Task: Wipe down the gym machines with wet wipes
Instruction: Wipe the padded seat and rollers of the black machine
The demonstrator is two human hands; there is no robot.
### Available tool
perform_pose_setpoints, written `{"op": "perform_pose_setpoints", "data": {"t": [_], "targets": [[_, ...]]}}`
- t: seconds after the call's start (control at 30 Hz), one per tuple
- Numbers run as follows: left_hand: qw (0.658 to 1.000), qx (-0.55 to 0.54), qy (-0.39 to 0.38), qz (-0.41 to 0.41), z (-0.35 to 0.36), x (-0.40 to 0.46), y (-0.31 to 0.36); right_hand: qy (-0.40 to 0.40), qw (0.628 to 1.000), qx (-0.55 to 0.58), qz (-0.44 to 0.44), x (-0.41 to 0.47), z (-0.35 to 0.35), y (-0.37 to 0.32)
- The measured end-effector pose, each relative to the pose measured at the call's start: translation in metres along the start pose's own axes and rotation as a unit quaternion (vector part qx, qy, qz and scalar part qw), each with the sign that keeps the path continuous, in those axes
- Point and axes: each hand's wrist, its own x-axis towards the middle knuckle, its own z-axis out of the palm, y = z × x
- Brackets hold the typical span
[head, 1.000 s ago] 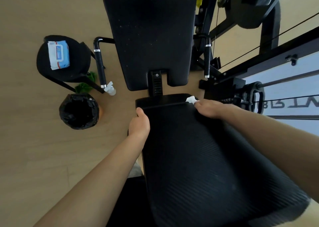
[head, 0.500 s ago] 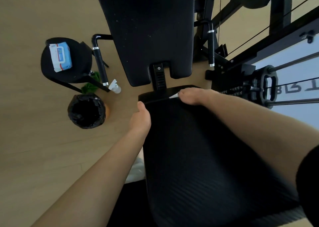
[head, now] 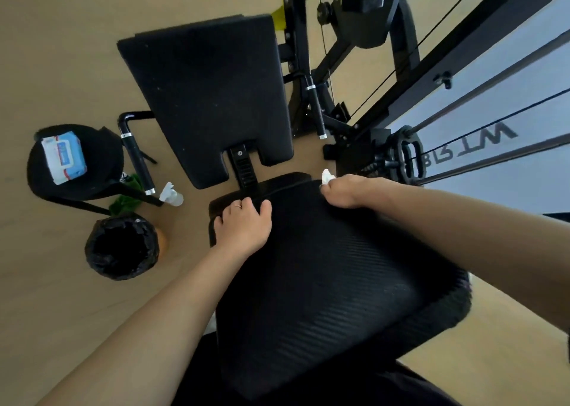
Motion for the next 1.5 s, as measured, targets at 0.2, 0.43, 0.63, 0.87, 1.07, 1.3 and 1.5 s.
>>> {"op": "perform_pose_setpoints", "data": {"t": [0.2,0.43,0.63,0.87,1.07,1.3,1.5], "targets": [[0.988,0.044,-0.102,0.11,0.017,-0.015,0.045,-0.004,0.992,0.123,-0.021,-0.115,-0.006,0.056],[0.987,0.065,-0.097,0.11,0.02,-0.018,0.047,-0.01,0.972,0.236,-0.016,-0.171,0.004,0.081],[0.988,0.055,-0.084,0.117,0.022,-0.019,0.046,-0.133,0.887,0.441,0.019,-0.061,0.014,0.071],[0.989,0.05,-0.079,0.114,0.024,-0.013,0.043,-0.127,0.825,0.548,0.047,-0.012,0.01,0.054],[0.99,0.047,-0.089,0.104,0.023,-0.017,0.045,-0.138,0.83,0.541,-0.01,-0.108,0.018,0.091],[0.989,0.047,-0.084,0.111,0.019,-0.021,0.048,-0.062,0.884,0.455,-0.088,-0.191,0.021,0.1],[0.989,0.036,-0.092,0.108,0.018,-0.021,0.048,-0.124,0.924,0.361,-0.037,-0.053,0.001,0.069]]}}
